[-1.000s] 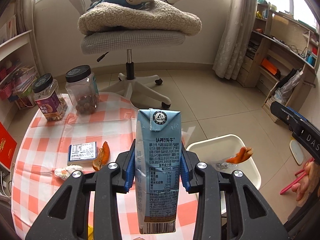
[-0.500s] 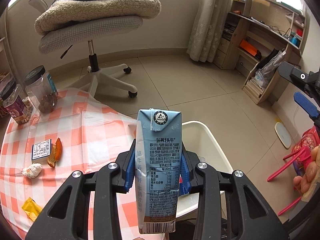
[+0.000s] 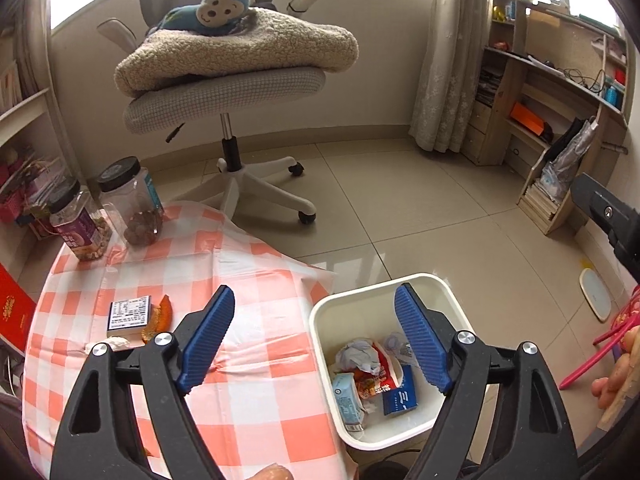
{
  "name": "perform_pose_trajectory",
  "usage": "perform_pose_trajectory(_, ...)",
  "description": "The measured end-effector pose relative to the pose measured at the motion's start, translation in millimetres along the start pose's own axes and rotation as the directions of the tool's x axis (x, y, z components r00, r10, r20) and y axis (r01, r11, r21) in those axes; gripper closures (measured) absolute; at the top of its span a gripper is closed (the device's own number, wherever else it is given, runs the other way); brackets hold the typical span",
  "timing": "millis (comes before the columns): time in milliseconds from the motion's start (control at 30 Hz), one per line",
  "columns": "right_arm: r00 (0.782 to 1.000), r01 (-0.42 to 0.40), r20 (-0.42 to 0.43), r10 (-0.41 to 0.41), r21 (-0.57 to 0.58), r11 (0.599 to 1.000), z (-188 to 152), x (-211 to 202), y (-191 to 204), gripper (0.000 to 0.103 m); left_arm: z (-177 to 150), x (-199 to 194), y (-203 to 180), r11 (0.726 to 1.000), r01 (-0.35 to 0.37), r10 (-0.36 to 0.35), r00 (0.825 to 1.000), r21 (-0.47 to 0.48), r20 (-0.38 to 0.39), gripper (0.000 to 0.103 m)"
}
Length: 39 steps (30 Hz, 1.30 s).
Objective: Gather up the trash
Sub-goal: 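Lower the milk carton into the white bin and open the left gripper, then grasp the yellow snack packet with the left gripper while the right grasps the white tissue bundle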
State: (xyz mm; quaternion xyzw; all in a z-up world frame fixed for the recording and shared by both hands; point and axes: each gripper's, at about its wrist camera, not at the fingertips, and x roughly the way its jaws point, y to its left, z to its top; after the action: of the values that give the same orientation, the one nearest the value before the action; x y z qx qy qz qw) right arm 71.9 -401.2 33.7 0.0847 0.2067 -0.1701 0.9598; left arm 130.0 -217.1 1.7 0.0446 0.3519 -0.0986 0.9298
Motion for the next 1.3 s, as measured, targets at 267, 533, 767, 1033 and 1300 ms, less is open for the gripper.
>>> perform_pose_trajectory(267, 1.000, -0.029, 0.000, 0.030, -0.135, 0.990, -16, -9, 55, 0.007, -14, -32, 54, 0.971, -0.207, 0.218, 0.972, -0.123, 0.088, 0.009)
perform_pose_trajectory(533, 0.991, -0.125, -0.078, 0.108, -0.252, 0.960, -35, -7, 121, 0.007, -59, -19, 126, 0.876, -0.405, 0.401, 0.913, -0.262, -0.073, 0.008)
perform_pose_trajectory(767, 0.974, -0.201, -0.167, 0.152, -0.330, 0.922, -53, 2, 181, 0.007, -119, 19, 209, 0.758, -0.553, 0.445, 0.826, -0.346, -0.346, 0.008)
perform_pose_trajectory(1033, 0.949, -0.283, -0.252, 0.188, -0.423, 0.861, -81, 8, 251, 0.007, -197, 56, 283, 0.634, -0.594, 0.226, 0.754, -0.494, -0.617, 0.008)
perform_pose_trajectory(1300, 0.927, -0.341, -0.319, 0.197, -0.499, 0.797, -107, 20, 306, 0.007, -196, 58, 271, 0.781, -0.467, 0.172, 0.799, -0.415, -0.576, 0.067)
